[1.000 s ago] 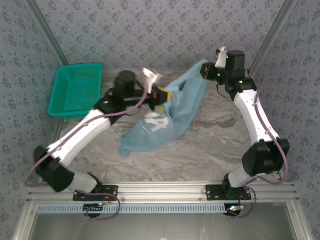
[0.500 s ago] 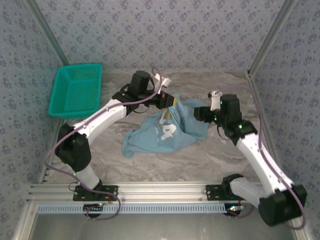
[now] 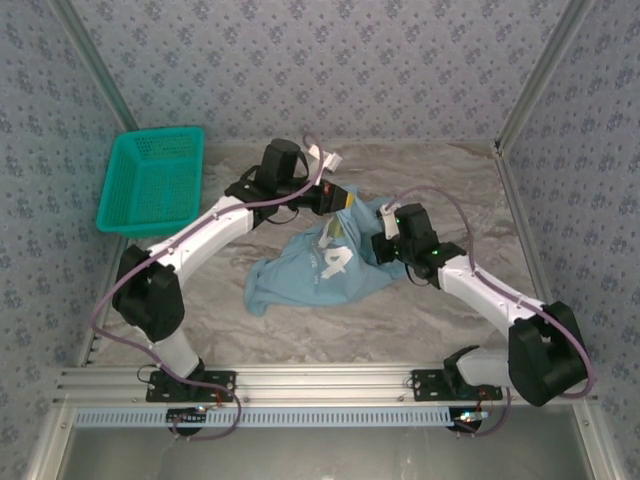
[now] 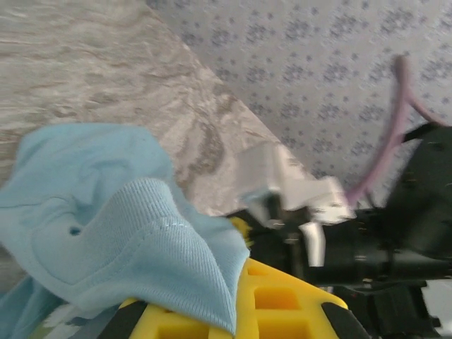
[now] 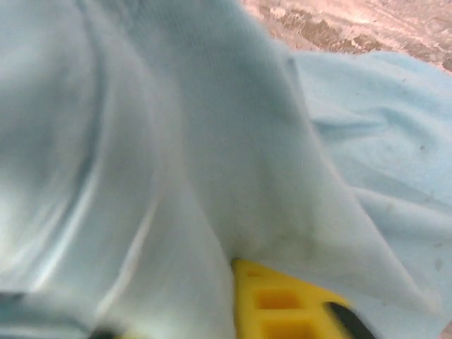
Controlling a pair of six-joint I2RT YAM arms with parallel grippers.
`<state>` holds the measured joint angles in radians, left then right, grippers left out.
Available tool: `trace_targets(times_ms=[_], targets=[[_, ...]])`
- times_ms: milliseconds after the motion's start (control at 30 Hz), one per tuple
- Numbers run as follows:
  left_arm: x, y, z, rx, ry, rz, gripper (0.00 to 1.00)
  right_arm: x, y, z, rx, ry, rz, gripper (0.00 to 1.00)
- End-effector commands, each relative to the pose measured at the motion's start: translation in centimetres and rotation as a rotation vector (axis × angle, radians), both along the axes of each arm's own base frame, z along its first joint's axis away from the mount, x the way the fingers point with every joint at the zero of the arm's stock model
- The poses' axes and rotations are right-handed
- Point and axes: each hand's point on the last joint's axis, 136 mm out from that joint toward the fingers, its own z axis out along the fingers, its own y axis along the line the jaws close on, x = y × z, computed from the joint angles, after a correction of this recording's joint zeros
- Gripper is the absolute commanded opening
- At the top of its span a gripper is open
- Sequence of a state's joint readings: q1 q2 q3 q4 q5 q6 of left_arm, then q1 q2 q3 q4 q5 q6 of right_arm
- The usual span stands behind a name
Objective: Fold the inside-out t-shirt
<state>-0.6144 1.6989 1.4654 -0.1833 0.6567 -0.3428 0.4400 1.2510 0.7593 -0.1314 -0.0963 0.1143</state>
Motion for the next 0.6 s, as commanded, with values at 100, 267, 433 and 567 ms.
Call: trace_targets(times_ms=[100, 267, 433, 567], targets=[[8.4, 4.8, -2.0, 0.142, -0.005, 0.404, 0.33, -2.7, -0.1, 5.6, 0.304, 0.061, 0.028, 0.00], [6.8, 8.7, -3.7, 0.289, -0.115, 0.553, 0.65, -2.1, 0.6, 8.0, 0.572, 0.164, -0.023, 0.00], [-2.1, 6.6, -5.6, 0.211, -0.184, 0.405, 0.78, -0.3, 1.1, 8.1, 0.682, 0.261, -0.069, 0.00], [-9.2, 1.5, -8.0, 0.208, -0.216, 0.211, 0.81, 0.7, 0.5, 8.3, 0.697, 0.274, -0.118, 0.00]])
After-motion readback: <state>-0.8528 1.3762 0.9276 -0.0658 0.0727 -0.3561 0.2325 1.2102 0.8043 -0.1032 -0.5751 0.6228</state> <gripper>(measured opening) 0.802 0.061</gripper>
